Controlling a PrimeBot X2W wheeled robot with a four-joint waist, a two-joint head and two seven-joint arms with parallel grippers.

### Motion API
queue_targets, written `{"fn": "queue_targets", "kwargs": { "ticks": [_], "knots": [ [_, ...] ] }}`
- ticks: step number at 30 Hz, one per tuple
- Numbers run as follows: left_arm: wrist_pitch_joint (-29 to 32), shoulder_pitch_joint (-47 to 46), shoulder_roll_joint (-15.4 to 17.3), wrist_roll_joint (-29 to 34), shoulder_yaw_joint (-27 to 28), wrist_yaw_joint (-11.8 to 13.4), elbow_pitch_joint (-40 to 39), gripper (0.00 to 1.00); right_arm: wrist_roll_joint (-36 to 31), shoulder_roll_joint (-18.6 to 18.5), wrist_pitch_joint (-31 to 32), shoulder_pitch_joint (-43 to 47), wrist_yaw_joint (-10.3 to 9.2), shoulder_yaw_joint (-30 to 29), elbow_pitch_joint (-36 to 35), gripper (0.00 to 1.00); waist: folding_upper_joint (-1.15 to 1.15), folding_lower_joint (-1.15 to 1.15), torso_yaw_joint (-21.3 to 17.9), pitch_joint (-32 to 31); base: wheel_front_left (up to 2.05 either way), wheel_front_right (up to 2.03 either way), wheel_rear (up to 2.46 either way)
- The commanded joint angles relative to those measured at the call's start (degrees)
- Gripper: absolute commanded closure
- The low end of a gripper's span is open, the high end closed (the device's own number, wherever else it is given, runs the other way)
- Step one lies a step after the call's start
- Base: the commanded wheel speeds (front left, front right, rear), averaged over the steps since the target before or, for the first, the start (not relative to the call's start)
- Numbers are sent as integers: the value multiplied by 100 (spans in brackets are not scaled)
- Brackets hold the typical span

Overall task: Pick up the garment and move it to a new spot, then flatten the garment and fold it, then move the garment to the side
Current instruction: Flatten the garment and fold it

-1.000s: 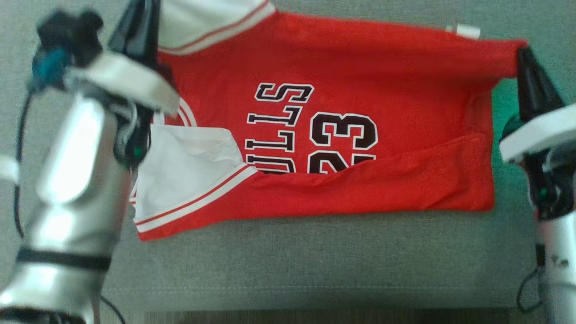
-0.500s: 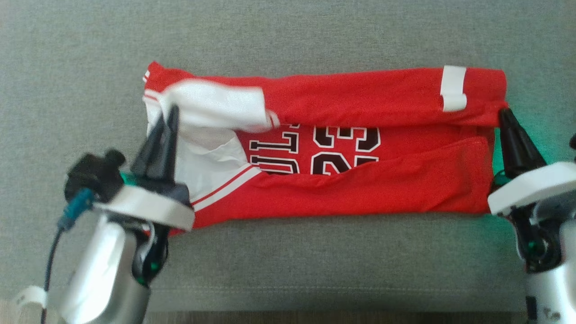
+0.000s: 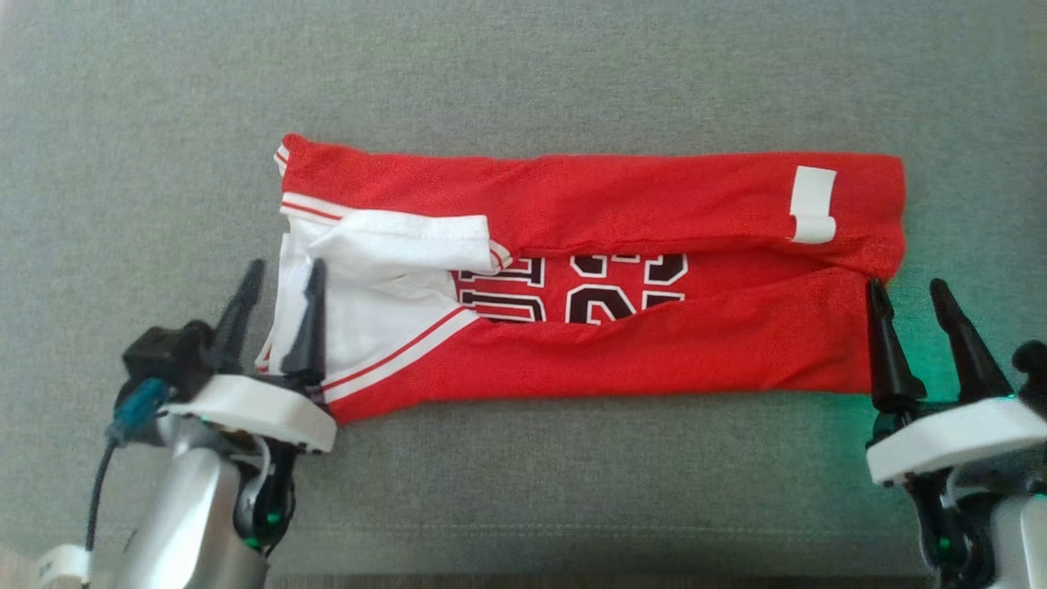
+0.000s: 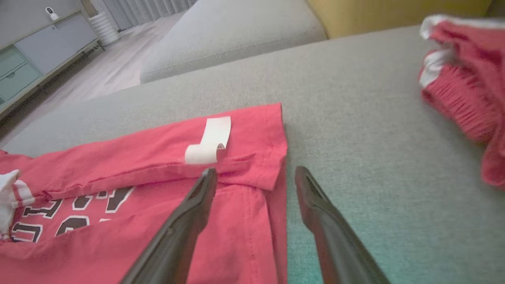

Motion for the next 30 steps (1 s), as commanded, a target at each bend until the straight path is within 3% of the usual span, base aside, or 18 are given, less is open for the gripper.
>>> {"fn": "queue_targets", "kwargs": {
  "ticks": [1,7,13,30],
  "knots": [
    [-31,58,103,42,267,77,-258,0,-118,-5,-131,37,20,84,-290,0,0,0,-39,-68,0,0,0],
    [-31,398,48,326,549,401,-1089,0,-706,107,-521,101,20,145,-879,0,0,0,-126,-364,0,0,0],
    [-31,681,76,594,570,587,-1764,0,-944,143,-462,76,20,320,-1168,0,0,0,-163,-705,0,0,0],
    [233,1062,173,700,451,782,-2173,0,-866,185,-337,349,20,352,-1183,0,0,0,-205,-988,0,0,0]
  ]
}}
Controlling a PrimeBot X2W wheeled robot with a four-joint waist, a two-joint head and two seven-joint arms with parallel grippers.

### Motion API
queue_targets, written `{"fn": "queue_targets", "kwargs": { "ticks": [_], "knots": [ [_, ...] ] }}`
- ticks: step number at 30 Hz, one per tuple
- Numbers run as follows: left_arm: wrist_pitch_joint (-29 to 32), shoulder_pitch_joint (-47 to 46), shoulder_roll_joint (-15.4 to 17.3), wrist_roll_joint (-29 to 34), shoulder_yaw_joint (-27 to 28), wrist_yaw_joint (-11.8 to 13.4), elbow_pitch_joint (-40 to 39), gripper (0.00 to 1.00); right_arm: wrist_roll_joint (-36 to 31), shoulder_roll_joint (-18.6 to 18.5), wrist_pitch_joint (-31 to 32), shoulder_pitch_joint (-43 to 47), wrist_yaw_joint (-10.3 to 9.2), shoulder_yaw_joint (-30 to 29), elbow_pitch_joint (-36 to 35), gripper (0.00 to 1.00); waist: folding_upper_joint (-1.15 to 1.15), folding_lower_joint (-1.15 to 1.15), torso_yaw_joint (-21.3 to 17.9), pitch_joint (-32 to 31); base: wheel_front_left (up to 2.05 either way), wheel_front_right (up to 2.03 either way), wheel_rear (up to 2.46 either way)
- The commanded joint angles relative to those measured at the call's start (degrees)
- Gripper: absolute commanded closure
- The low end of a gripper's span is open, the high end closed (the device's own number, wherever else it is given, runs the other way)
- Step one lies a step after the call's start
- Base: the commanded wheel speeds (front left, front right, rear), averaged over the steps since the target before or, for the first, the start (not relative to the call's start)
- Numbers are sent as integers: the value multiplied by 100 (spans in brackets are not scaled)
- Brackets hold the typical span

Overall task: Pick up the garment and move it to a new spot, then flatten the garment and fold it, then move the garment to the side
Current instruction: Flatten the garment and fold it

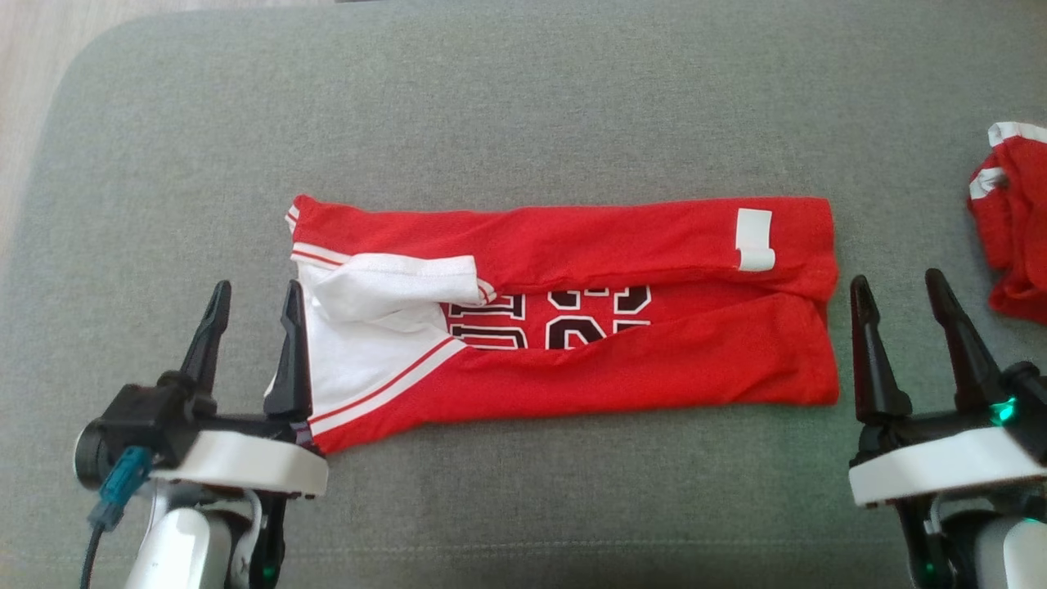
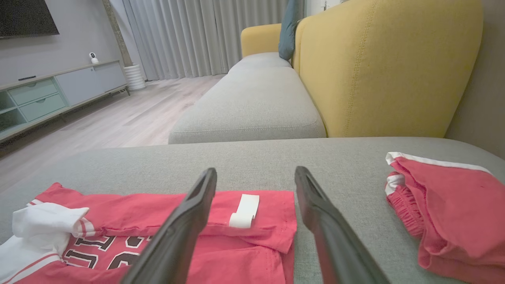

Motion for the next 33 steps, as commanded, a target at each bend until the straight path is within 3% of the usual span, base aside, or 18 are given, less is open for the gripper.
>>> {"fn": "queue_targets", "kwargs": {
  "ticks": [1,11,17,24,33],
  "knots": [
    [9,-93,135,76,202,44,-207,0,48,-33,42,-72,20,108,-199,0,0,0,-1,6,0,0,0],
    [43,-276,148,65,101,14,-325,0,47,-52,190,-295,20,-3,67,0,0,0,109,384,0,0,0],
    [-29,-669,88,70,-65,-113,-266,0,139,-257,359,-1062,20,-241,972,0,0,0,290,930,0,0,0],
    [-130,-907,11,60,-166,-191,-36,0,83,-234,1056,-1422,20,-449,1674,0,0,0,365,1171,0,0,0],
    [-209,-1011,-5,48,-162,-216,126,0,307,-62,1616,-1093,20,-241,1564,0,0,0,362,1219,0,0,0]
  ]
}}
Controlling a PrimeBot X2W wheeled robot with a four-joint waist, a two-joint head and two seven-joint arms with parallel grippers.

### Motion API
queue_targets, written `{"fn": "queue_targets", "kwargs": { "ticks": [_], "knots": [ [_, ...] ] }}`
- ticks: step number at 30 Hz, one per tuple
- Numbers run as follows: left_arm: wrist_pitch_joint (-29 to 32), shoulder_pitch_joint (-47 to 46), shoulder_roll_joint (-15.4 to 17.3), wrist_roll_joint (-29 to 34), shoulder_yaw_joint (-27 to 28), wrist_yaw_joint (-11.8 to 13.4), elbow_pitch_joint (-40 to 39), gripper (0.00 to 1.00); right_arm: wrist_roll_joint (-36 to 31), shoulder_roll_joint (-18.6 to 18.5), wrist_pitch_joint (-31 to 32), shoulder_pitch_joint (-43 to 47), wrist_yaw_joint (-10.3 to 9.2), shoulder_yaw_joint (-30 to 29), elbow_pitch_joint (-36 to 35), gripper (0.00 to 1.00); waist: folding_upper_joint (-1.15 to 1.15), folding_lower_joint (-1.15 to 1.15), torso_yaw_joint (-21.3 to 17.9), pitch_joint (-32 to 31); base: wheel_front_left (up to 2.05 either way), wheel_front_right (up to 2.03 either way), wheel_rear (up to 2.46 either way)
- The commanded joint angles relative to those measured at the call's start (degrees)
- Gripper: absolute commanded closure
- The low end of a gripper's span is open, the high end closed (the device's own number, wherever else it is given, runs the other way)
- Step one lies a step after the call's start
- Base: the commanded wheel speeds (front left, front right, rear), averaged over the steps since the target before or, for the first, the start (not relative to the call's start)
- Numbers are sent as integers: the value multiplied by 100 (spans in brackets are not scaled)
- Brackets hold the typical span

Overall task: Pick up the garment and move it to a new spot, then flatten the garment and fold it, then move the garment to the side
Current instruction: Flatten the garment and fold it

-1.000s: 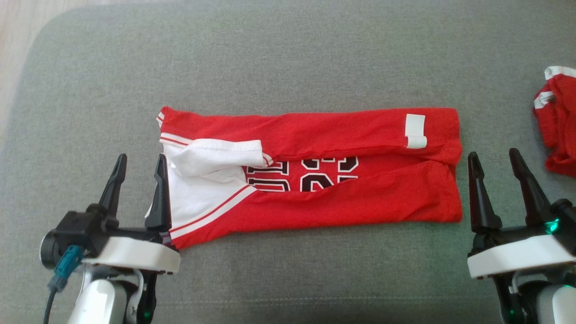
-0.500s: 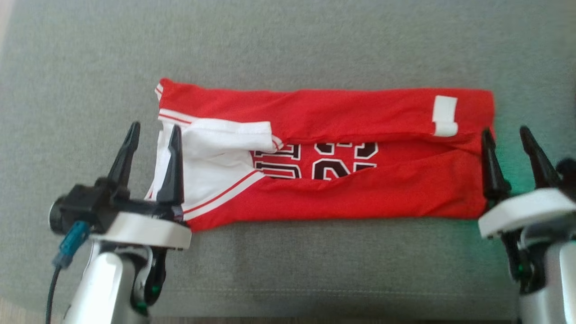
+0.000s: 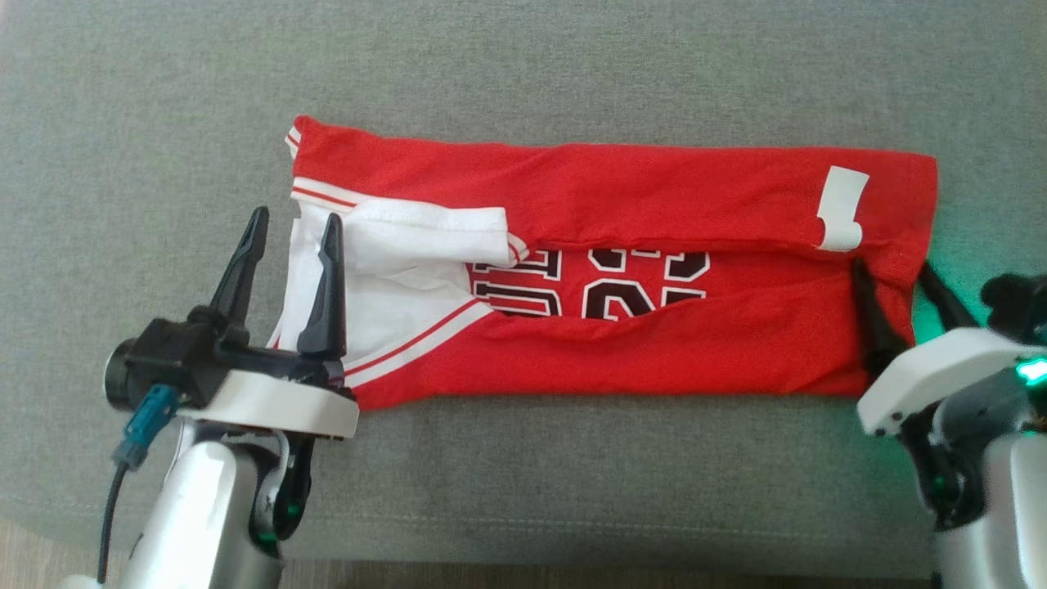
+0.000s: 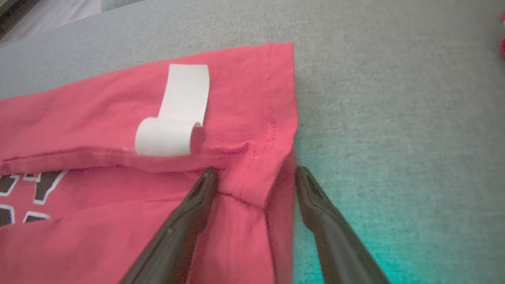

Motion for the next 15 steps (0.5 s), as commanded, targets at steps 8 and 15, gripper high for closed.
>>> {"fn": "queue_targets", "kwargs": {
  "ticks": [8,15],
  "knots": [
    [-92,-184,84,53,249,3,-126,0,100,113,18,315,20,281,-322,21,0,0,-70,36,0,0,0],
    [-102,-205,90,56,237,9,-116,0,129,119,-41,170,20,191,-298,21,0,0,-65,49,0,0,0]
  ]
}}
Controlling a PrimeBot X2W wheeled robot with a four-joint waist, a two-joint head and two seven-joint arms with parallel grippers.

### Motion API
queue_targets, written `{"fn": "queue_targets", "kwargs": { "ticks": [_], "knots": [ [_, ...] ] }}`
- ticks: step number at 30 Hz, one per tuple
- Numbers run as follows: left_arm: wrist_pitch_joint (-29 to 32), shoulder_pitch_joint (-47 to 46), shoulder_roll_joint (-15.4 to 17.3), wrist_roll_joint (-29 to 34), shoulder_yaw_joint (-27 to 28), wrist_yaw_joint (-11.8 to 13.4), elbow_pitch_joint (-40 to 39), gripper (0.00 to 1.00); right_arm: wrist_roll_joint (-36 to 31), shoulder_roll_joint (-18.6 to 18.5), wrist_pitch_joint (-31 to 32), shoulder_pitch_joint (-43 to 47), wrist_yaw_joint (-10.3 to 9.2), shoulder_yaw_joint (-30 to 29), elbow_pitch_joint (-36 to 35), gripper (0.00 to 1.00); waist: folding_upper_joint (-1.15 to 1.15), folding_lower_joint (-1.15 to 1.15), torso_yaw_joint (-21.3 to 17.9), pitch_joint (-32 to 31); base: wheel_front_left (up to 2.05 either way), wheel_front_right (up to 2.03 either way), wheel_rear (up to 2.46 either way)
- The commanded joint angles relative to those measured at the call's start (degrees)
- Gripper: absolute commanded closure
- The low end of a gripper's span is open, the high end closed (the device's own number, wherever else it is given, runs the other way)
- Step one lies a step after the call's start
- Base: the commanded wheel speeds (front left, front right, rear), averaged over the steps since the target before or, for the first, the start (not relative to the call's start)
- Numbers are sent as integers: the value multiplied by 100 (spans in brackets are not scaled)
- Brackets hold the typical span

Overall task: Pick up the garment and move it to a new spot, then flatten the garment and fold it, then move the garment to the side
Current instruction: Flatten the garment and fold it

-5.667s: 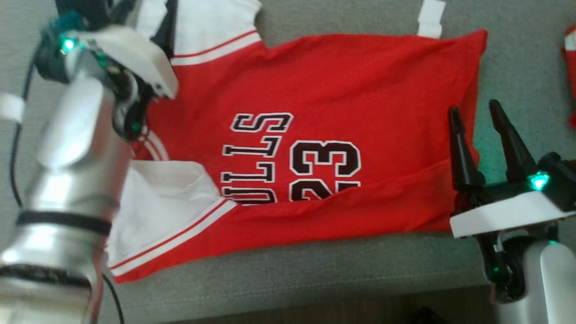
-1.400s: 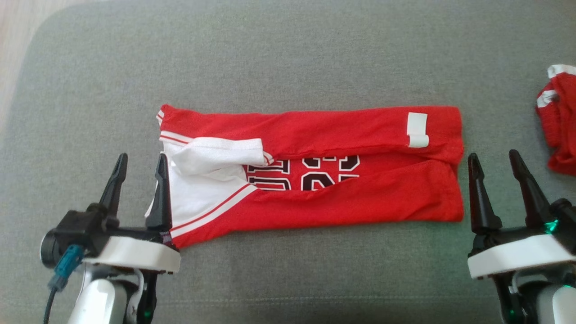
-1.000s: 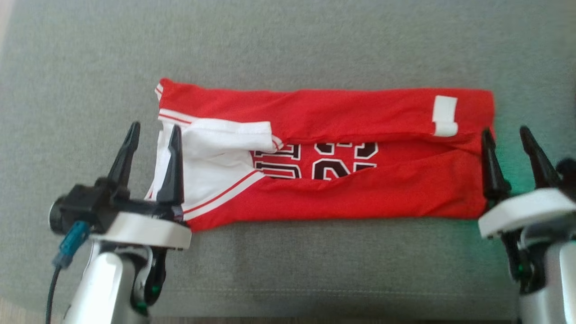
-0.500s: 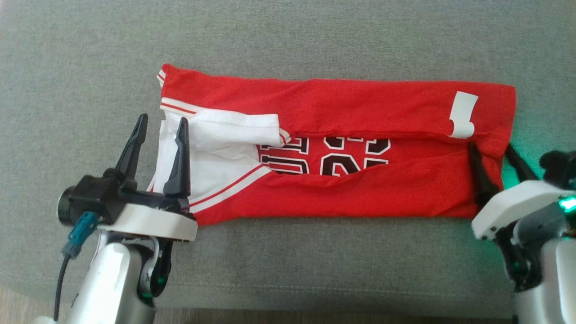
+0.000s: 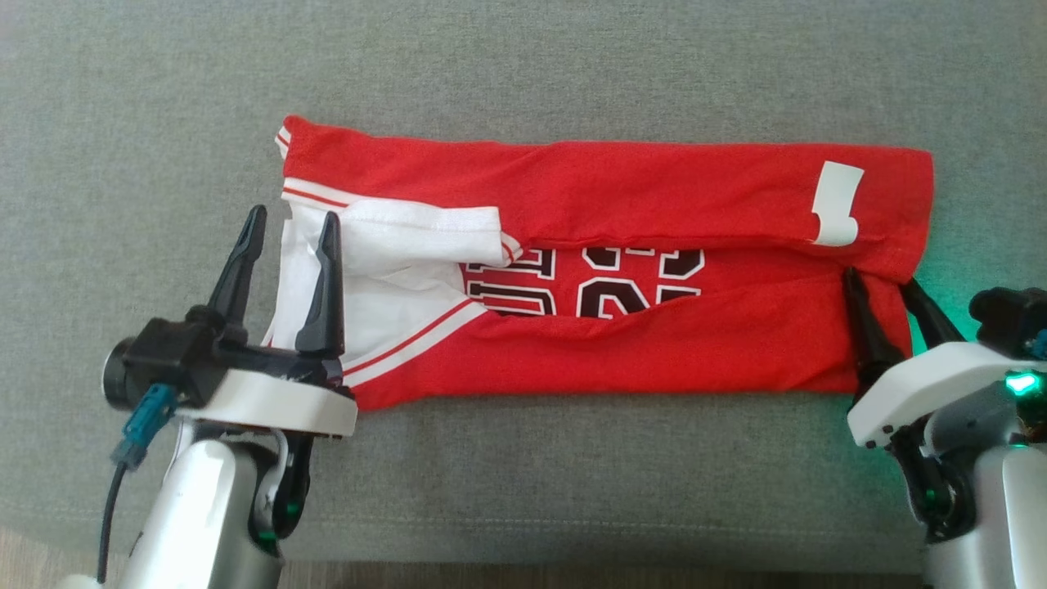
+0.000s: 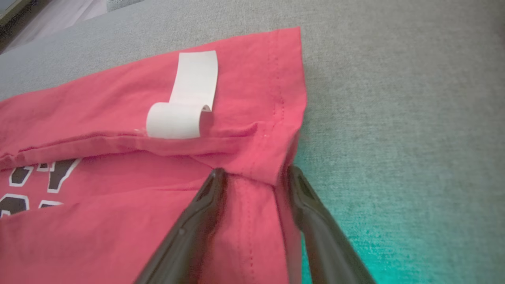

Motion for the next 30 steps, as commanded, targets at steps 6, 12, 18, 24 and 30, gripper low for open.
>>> {"fn": "queue_targets", "kwargs": {
  "ticks": [6,12,18,24,30],
  "knots": [
    [-59,-160,72,38,215,12,-153,0,122,7,-138,-198,20,101,28,18,0,0,7,-2,0,0,0],
    [-64,-159,68,28,217,15,-141,0,199,7,-158,-233,20,100,143,100,0,0,22,-11,0,0,0],
    [-67,-120,65,15,239,33,-120,0,264,-41,-388,-44,20,-126,-124,100,0,0,14,-90,0,0,0],
    [-69,-23,46,-5,287,67,-89,0,246,-313,-297,233,20,-716,-573,100,0,0,-17,-328,0,0,0],
    [-70,130,22,-22,320,102,-30,0,147,-283,129,24,20,-157,-1536,100,0,0,-47,-698,0,0,0]
  ]
}}
